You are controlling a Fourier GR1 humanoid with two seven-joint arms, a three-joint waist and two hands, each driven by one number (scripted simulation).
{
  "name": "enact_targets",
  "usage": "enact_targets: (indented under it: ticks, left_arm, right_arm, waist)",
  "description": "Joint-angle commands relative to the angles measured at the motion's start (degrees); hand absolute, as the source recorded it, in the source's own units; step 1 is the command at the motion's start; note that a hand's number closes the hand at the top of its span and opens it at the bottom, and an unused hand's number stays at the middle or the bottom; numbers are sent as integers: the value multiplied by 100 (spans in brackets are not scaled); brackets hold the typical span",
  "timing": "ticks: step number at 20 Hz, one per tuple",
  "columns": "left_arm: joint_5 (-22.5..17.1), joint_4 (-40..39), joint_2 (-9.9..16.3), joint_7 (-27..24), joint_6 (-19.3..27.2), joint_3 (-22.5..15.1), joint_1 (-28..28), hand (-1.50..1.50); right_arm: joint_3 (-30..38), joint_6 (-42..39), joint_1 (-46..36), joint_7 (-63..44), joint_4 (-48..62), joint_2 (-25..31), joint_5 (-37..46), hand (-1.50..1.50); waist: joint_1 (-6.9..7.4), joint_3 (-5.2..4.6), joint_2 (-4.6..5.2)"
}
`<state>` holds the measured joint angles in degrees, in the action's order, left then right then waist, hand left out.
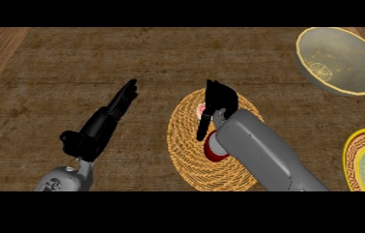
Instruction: Pick the cupcake from the placemat and place it in the bowl
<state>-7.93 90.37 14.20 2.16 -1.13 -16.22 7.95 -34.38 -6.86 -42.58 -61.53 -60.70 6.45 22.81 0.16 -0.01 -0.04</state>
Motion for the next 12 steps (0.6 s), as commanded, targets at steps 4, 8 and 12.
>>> enact_targets:
  ticks: [4,8,12]
  left_arm:
    - [361,253,-206,92,5,5,-181,0]
    - [336,81,-245,37,-233,183,-160,0]
    - [324,-416,-338,-286,-352,332,63,0]
  right_arm:
    - [312,-80,-31,369,187,-240,761,150]
    - [563,-92,35,592,192,-203,1165,150]
    - [1016,286,-284,1293,1031,14,1318,150]
  waist:
    - [18,1,3]
    - [11,0,3]
    - [29,0,24]
